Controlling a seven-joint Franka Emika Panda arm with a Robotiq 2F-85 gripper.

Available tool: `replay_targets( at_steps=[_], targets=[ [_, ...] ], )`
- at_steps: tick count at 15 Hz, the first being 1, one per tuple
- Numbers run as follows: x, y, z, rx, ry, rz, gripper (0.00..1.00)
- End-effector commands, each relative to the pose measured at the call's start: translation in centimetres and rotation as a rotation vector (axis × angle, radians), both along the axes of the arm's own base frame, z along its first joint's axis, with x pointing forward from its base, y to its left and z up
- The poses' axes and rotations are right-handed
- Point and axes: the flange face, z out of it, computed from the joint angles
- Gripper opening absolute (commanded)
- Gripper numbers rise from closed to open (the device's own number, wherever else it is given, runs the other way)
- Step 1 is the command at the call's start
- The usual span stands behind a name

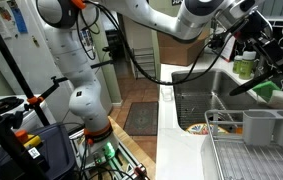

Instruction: Put the spoon on the drying rack

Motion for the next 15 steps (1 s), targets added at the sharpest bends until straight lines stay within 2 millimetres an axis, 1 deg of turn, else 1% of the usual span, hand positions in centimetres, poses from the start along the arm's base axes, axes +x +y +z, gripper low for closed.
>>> replay_targets(
  at_steps=[1, 8, 11, 15],
  targets=[
    [-1.4, -0.2, -0.7, -0.094, -0.026, 0.03, 0.05],
    [-2.4, -1.1, -2.6, -0.167, -0.012, 0.125, 0.05],
    [-3.1, -1.5, -3.0, -0.204, -0.012, 0.148, 0.05],
    [-3.4, -1.4, -4.4, -0.228, -0.031, 0.165, 0.05]
  ],
)
